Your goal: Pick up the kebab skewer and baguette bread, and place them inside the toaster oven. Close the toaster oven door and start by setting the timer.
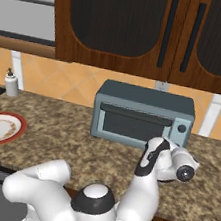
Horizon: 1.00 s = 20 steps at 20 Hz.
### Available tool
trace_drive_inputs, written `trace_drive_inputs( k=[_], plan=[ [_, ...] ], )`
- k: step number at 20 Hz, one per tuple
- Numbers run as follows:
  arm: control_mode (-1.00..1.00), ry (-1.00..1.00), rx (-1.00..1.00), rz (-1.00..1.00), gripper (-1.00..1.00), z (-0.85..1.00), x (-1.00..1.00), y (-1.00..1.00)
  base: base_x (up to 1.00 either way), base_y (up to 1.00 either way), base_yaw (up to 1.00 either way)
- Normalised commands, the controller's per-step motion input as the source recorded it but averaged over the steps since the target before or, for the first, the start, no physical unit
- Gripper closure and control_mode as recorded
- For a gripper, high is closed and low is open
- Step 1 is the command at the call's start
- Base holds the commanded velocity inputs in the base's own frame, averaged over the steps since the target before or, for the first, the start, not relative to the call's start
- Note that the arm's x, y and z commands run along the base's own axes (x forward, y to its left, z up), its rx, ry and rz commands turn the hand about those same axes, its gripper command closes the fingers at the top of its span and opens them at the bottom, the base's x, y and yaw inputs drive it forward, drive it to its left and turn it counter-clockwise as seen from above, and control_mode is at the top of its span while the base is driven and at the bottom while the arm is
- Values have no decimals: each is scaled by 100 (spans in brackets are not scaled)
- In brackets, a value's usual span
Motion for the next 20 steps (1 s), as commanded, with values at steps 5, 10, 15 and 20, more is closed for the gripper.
trace_drive_inputs(
  k=[5,10,15,20],
  plan=[
    [-100,0,23,0,100,-25,1,0,0,0,0],
    [-100,0,25,0,100,-26,1,0,0,0,0],
    [-100,0,26,0,100,-33,0,0,0,0,0],
    [-100,0,27,0,100,-33,0,0,0,0,0]
  ],
)
